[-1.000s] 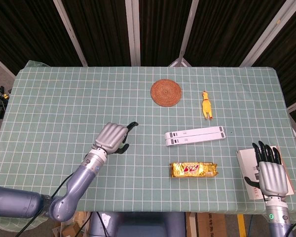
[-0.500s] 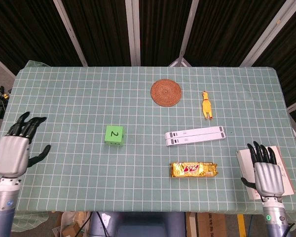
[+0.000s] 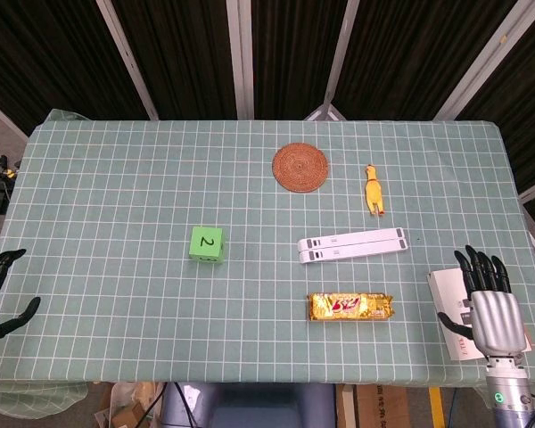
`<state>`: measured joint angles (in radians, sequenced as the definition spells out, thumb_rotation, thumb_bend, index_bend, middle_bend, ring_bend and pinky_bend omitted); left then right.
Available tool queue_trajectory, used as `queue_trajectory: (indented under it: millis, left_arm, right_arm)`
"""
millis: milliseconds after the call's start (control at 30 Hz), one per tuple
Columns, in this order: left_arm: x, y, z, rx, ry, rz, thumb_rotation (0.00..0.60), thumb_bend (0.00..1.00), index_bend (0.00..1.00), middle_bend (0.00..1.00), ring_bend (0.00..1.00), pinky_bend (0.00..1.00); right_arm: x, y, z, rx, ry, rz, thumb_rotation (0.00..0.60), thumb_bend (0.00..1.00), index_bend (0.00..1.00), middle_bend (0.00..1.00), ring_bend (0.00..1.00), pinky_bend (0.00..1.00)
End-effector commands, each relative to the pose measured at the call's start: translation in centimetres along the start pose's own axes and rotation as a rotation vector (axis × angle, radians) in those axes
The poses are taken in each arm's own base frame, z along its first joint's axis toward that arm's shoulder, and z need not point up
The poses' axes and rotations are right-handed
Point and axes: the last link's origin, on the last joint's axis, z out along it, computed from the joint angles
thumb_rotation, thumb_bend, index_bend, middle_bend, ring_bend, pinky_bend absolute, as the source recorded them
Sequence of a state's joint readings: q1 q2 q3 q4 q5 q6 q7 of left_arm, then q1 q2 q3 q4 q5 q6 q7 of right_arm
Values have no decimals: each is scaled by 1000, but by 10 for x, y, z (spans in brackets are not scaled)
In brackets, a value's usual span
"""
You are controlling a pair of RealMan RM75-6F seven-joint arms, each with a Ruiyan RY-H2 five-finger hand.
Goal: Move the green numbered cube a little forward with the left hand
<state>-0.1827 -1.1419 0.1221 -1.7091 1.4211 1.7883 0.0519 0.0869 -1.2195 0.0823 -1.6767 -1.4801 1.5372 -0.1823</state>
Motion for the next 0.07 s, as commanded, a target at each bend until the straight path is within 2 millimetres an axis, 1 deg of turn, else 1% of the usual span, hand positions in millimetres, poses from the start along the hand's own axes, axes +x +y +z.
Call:
queue_trajectory:
  millis: [33,67]
  left_arm:
    - [1,-3,2,17,6,5,600,320,192,202,93,224]
    - [1,-3,3,20,8,12,600,320,192,202,93,223]
  right_arm:
    - [2,3,0,6,14,3,600,73,55,0,0,0]
    - [2,3,1,8,16,3,600,73,55,0,0,0]
